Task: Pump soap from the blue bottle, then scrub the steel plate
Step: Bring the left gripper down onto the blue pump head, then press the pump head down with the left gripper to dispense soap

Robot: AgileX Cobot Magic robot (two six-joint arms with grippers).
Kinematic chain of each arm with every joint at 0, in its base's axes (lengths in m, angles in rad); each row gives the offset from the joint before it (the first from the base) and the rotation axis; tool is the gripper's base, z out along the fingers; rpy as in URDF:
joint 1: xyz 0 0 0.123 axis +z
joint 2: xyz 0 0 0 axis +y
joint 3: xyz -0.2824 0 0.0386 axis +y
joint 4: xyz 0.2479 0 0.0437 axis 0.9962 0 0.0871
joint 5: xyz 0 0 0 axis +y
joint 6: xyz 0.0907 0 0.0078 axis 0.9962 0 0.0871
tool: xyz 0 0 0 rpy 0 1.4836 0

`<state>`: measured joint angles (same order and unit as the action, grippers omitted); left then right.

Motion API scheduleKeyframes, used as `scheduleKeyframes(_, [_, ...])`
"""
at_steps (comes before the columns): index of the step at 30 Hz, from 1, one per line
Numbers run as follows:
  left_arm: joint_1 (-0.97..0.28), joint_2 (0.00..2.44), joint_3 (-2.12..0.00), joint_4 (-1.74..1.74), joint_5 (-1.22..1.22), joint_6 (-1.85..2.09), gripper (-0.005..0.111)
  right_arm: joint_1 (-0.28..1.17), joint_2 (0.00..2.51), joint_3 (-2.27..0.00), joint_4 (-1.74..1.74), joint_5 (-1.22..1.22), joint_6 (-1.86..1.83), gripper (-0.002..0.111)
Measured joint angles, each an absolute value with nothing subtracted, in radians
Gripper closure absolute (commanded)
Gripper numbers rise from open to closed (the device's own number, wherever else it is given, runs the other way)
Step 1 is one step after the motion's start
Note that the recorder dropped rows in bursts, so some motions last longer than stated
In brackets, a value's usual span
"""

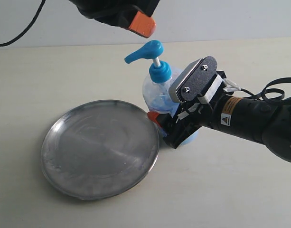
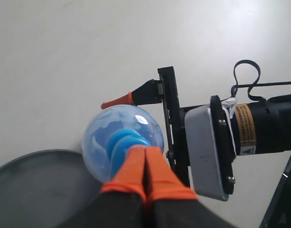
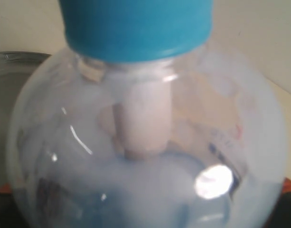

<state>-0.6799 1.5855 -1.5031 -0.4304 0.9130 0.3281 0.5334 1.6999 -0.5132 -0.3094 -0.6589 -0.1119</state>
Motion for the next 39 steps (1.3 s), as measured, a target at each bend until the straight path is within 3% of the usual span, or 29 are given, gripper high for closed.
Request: scheduleKeyframes(39, [-0.680,1.638,-1.503,-0.434,0.909,0.306,0.106,0.533,1.700,-0.513,-0.309,-0.659,-0.112,0.108])
